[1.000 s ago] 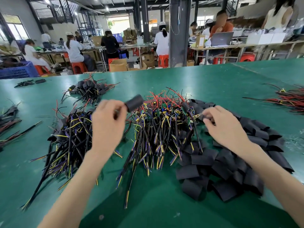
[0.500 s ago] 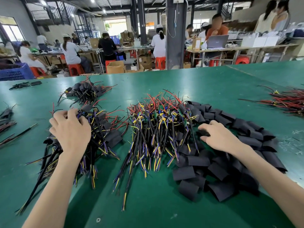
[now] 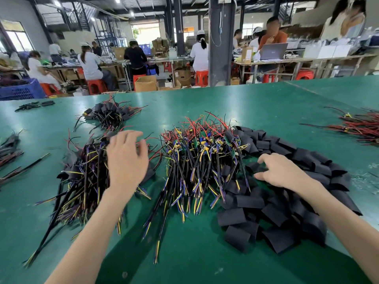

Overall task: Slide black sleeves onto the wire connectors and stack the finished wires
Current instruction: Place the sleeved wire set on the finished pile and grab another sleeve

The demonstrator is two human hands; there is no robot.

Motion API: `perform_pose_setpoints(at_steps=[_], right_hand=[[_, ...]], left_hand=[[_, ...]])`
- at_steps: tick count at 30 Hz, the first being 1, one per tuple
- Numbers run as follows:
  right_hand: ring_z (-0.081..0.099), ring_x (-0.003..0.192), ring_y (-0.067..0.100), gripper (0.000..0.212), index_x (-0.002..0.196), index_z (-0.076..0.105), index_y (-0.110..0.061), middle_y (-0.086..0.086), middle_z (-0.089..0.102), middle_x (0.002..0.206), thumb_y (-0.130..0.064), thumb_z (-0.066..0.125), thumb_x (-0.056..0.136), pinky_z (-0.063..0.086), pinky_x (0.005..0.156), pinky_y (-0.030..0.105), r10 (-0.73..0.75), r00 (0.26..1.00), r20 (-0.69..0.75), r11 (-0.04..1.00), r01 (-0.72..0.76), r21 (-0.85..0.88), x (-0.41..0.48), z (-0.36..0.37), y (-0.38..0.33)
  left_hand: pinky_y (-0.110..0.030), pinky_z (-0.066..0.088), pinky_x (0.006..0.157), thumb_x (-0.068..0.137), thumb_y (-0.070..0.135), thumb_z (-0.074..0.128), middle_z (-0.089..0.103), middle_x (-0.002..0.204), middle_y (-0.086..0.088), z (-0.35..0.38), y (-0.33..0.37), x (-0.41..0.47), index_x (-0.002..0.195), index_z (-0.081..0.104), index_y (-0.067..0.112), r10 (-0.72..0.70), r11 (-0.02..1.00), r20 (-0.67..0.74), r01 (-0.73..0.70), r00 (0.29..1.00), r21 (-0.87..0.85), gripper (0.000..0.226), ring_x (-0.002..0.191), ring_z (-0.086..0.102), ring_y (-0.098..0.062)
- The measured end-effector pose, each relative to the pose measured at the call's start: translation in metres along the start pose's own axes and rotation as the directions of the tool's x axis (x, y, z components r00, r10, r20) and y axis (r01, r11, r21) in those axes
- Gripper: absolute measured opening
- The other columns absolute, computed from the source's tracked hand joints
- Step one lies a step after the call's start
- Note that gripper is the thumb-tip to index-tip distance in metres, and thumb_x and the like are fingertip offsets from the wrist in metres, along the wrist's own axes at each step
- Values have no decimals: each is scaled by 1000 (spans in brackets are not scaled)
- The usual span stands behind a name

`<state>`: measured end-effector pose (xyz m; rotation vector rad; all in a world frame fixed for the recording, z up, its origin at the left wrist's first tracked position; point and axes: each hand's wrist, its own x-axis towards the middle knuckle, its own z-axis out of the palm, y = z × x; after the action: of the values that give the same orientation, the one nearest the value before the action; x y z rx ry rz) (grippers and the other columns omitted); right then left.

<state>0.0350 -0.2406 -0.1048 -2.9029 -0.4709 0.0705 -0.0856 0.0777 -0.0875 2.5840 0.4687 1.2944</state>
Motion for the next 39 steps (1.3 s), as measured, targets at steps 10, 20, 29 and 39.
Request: perform_pose_setpoints(at_steps=[10,20,29,39], right_hand=[[46,114,31,43,127,49,-11,12,51,118,-30,61,89,36,89,37,-60,954,-294,985,105,136,-4,-3,-6],[42,116,34,43,130,47,-11,14,48,119,-21,60,90,31,95,36,-100,944,-314,966,168,196,-4,0,-7],[44,117,29,41,127,48,-15,10,49,115,-22,62,89,35,94,36,-104,945,-311,958,180,225,-5,0,-11],[45,118,29,43,128,49,-14,10,49,120,-23,63,88,35,95,35,-109,956,-273,956,176,235,-4,1,-9]], left_hand=[[-35,43,84,93,16,45,65,99,-6,68,90,15,98,65,11,112,984,305,-62,946,-170,21,96,55,-25],[-42,35,100,86,16,55,46,131,-22,79,86,56,126,34,0,-482,865,459,490,746,111,47,127,37,-37],[-34,48,93,80,7,69,69,106,-13,64,70,55,111,65,4,-274,877,488,423,829,-226,31,105,62,-27],[-45,42,100,93,20,47,60,116,-25,71,78,64,100,60,-5,-380,900,583,432,718,54,29,113,53,-40]])
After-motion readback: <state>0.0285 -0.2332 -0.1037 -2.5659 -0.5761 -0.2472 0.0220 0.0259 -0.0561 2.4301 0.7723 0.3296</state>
